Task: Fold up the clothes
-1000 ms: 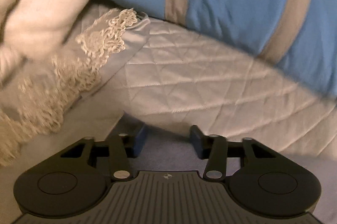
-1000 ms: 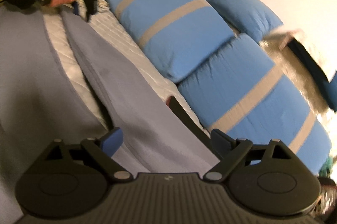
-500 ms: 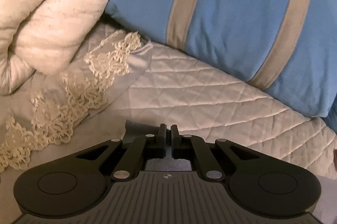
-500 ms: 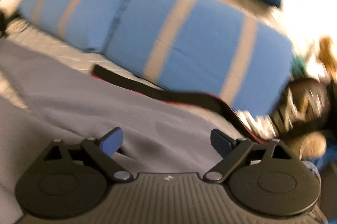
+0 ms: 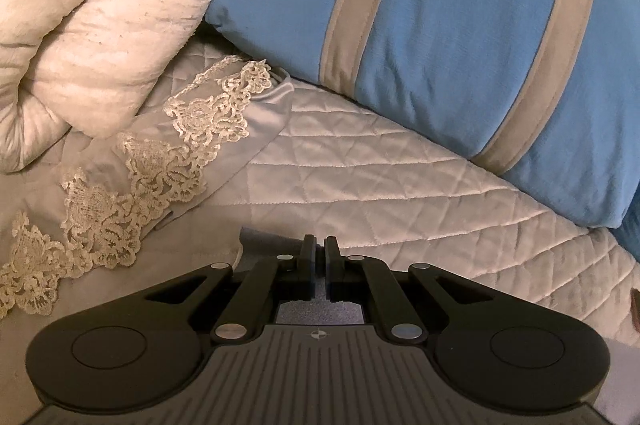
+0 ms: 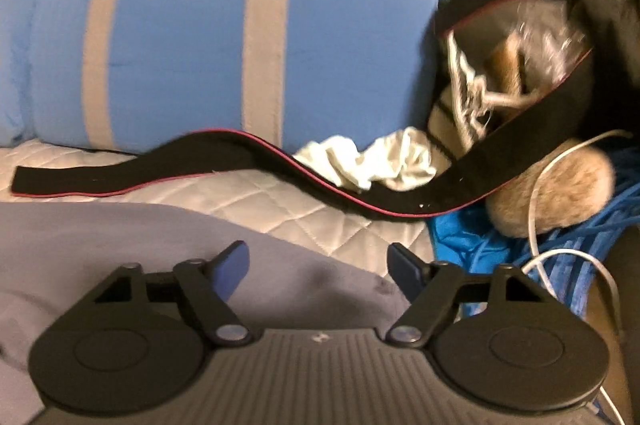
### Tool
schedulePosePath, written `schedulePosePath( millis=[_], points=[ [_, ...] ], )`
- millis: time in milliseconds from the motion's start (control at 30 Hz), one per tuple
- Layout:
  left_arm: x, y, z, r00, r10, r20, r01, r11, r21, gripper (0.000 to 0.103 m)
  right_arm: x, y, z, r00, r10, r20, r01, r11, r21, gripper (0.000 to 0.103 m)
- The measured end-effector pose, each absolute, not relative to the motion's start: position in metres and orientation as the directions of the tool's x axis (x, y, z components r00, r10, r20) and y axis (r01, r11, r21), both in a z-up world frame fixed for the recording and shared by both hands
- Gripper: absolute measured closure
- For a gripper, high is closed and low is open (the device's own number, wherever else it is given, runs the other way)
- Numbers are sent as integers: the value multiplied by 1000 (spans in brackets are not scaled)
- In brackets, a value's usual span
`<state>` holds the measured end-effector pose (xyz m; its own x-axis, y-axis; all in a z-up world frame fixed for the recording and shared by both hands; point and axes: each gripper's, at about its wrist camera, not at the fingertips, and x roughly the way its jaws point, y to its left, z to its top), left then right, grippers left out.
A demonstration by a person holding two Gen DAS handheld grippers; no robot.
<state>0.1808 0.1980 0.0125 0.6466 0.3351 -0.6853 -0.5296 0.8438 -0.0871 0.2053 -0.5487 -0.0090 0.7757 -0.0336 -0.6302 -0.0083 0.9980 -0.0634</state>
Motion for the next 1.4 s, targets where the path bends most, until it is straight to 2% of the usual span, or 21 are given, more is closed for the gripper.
schedulePosePath(
  millis=[100, 167, 200, 233, 300, 533, 633, 833, 933, 1133, 1400],
  points=[
    [181, 198, 12, 646, 336, -685, -528, 845, -83, 99, 228, -554, -31, 726, -26, -687, -9, 999, -47, 30],
    [182, 197, 11, 647, 336, -684, -524, 848, -79, 99, 233, -557, -42, 715, -5, -699, -15, 1000, -22, 42],
    [181, 197, 11, 650, 334, -682, -521, 849, -81, 99, 234, -558, -44, 714, 14, -700, -17, 1000, 3, 55],
    [181, 197, 11, 654, 332, -679, -518, 851, -83, 99, 233, -558, -44, 718, 28, -695, -19, 1000, 20, 75],
    [180, 199, 11, 661, 326, -676, -518, 850, -96, 99, 231, -558, -41, 729, 29, -684, -15, 1000, 26, 99],
    [158, 213, 27, 722, 257, -642, -492, 844, -215, 100, 206, -561, -19, 814, 35, -580, -5, 999, 53, 101],
    [139, 213, 39, 778, 205, -594, -401, 890, -219, 100, 178, -554, 0, 857, 34, -515, -31, 999, 15, 101],
    [83, 234, 55, 863, 15, -506, -221, 910, -350, 100, 94, -552, 33, 923, 78, -378, -97, 995, -32, 101],
    [52, 241, 54, 874, -17, -486, -173, 923, -343, 100, 42, -553, 41, 940, 91, -330, -118, 991, -64, 101],
    [-4, 255, 40, 879, -78, -469, -113, 924, -366, 100, -36, -568, 33, 940, 109, -323, -144, 986, -86, 101],
    [-42, 268, 26, 849, -107, -518, -106, 925, -365, 96, -80, -579, 1, 903, 137, -408, -172, 984, -52, 98]
  ],
)
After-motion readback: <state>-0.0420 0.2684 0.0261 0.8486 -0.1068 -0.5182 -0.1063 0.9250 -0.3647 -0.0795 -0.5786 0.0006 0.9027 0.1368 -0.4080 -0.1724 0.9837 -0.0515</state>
